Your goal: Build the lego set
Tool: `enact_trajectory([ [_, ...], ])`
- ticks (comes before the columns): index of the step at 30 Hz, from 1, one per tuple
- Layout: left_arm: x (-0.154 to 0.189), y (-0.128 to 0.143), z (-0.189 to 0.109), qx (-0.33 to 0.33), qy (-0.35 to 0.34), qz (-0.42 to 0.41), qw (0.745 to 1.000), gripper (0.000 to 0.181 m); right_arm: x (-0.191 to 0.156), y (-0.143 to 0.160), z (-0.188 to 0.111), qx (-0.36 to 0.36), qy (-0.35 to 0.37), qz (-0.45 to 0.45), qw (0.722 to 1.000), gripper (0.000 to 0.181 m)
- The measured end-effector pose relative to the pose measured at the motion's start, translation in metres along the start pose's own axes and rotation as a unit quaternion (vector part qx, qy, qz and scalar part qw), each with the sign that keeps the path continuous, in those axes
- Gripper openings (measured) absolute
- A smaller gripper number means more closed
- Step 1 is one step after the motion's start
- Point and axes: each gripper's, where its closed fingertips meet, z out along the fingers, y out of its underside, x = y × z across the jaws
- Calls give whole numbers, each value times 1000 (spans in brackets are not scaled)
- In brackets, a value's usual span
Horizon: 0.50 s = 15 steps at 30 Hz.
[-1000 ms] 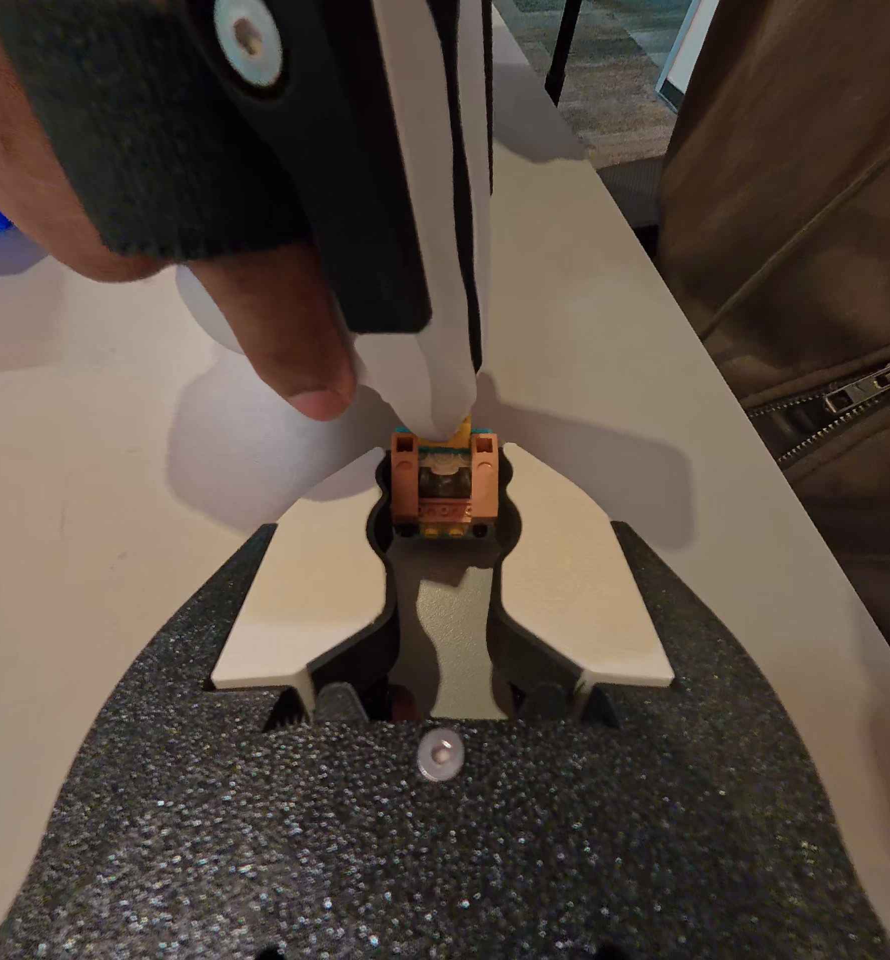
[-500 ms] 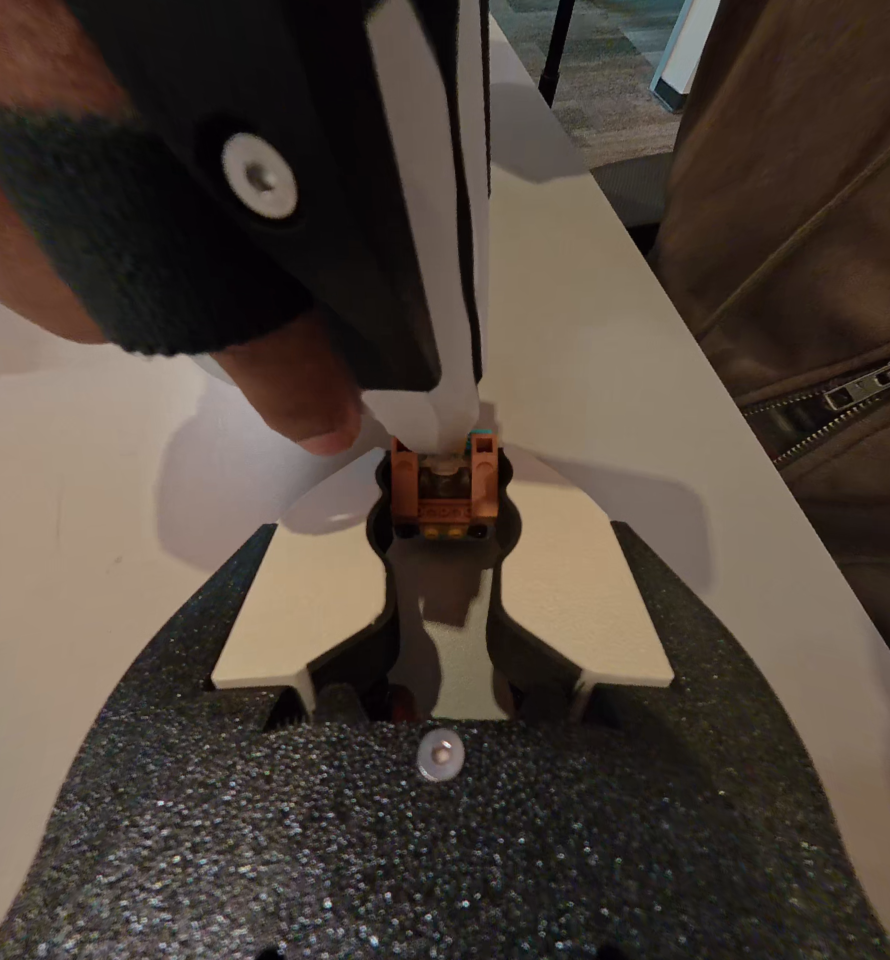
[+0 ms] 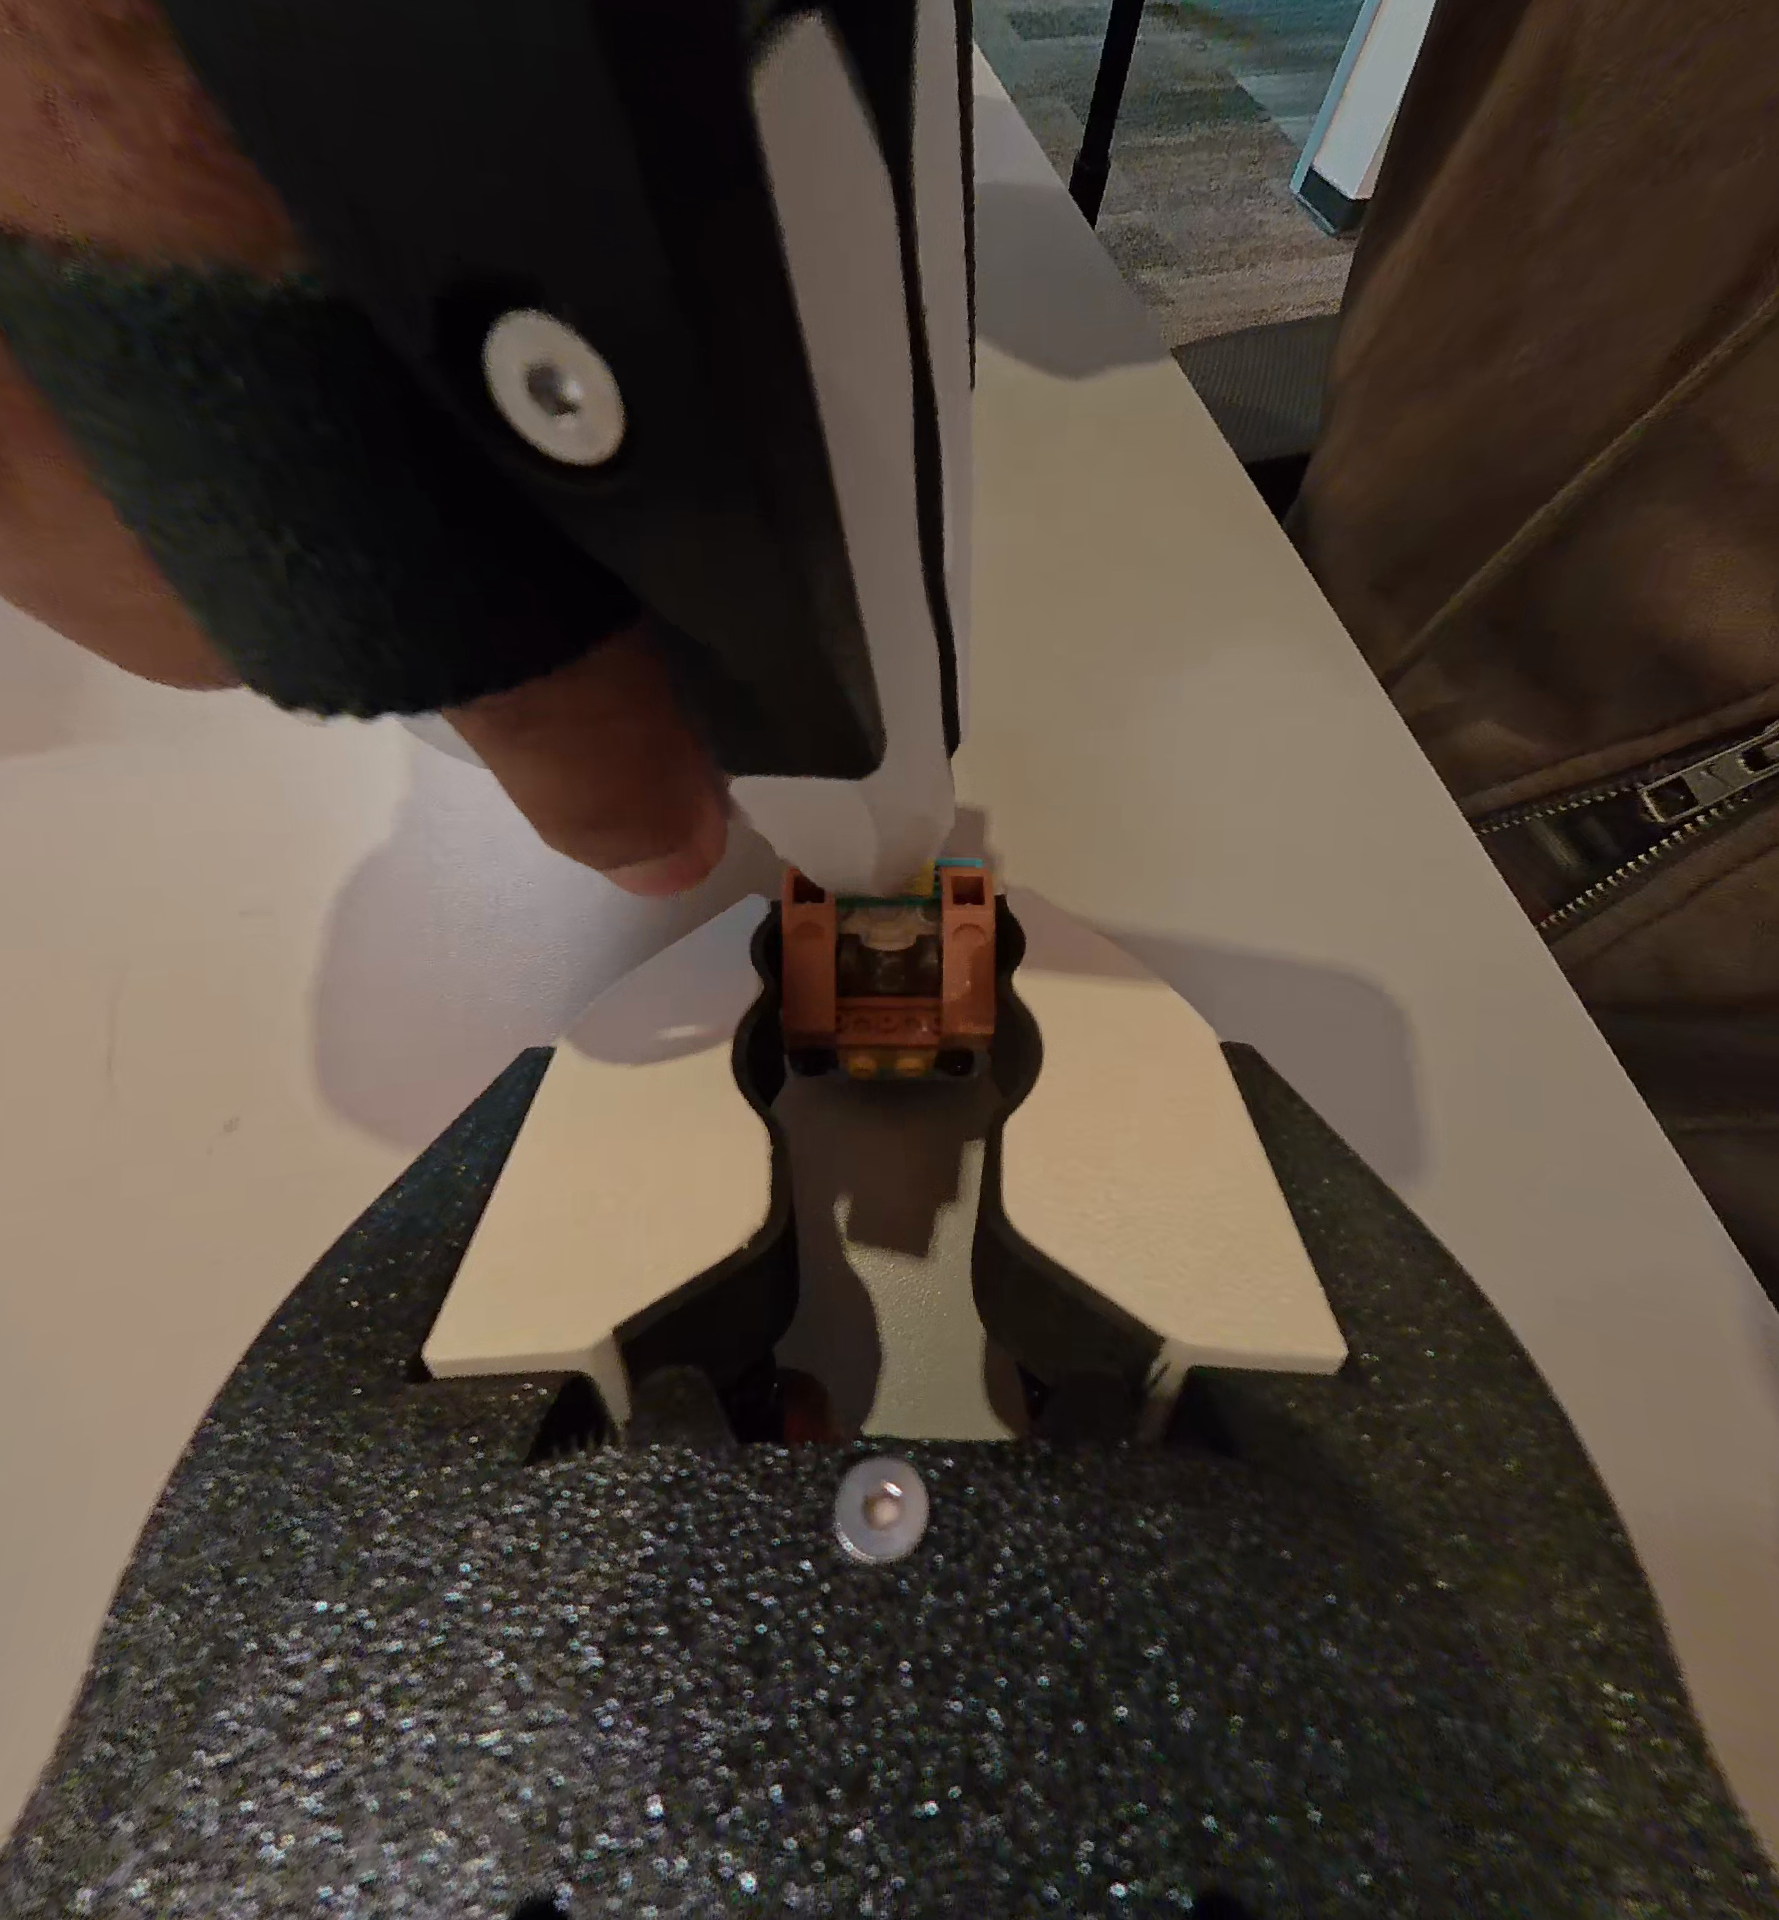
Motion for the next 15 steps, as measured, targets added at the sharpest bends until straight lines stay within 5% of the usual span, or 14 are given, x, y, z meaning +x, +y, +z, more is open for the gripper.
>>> enact_trajectory([
  [15, 1, -2, -2, 9, 3, -1, 1000, 37, 0, 2, 0, -9, -10, -6, 1000, 17],
])
